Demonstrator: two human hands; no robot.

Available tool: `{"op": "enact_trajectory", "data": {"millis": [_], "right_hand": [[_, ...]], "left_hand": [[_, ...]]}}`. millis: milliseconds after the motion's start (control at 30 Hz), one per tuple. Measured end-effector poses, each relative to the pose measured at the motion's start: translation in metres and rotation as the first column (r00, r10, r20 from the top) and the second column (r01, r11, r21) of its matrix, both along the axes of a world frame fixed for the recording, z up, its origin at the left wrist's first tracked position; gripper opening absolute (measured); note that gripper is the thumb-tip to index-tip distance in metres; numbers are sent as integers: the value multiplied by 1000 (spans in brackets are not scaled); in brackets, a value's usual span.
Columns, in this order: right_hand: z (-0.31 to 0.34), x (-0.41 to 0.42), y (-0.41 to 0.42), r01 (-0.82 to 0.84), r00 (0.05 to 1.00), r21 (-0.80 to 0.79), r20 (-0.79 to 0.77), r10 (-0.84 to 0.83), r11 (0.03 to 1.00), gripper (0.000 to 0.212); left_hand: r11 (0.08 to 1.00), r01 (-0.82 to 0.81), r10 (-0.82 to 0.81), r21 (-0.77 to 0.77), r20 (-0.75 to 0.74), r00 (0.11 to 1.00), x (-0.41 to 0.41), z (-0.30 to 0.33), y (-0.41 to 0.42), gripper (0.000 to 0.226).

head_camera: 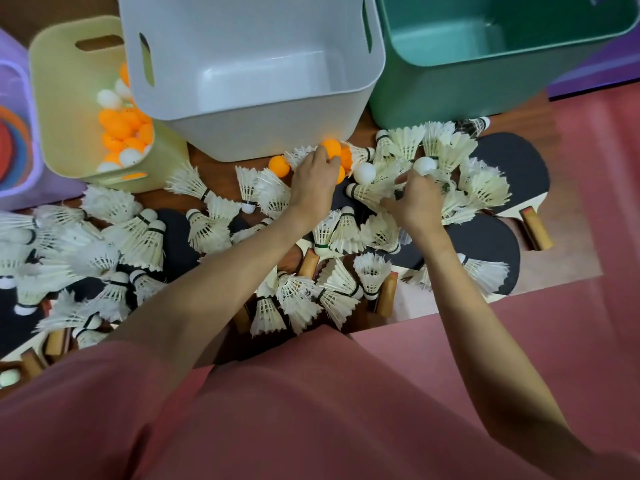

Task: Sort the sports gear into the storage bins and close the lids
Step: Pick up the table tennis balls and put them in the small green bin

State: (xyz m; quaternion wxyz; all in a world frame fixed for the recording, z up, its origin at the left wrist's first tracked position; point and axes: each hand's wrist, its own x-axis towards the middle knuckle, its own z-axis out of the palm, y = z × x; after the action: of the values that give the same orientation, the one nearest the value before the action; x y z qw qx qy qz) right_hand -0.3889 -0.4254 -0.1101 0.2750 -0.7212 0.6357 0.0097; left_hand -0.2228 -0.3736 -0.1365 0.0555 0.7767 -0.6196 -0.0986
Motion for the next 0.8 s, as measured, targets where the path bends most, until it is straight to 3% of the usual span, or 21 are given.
{"op": "enact_trajectory", "data": {"millis": [333, 500, 667, 800], "right_hand": [[11, 1, 7, 75, 996, 84, 49, -79, 994, 43], [33, 6, 30, 63, 989, -255, -115, -95, 965, 38], [36, 52, 65, -79, 956, -228, 259, 138, 970, 36], [39, 116, 92, -304, 846, -282, 359, 394, 910, 34]], "left_hand": [[974, -82, 17, -213, -288, 957, 7, 11, 30, 34], [927, -261, 108, -270, -475, 874, 27, 30, 60, 38], [845, -391, 156, -365, -532, 832, 58, 53, 108, 38], [711, -560, 310, -425, -525, 793, 104, 73, 138, 37]]}}
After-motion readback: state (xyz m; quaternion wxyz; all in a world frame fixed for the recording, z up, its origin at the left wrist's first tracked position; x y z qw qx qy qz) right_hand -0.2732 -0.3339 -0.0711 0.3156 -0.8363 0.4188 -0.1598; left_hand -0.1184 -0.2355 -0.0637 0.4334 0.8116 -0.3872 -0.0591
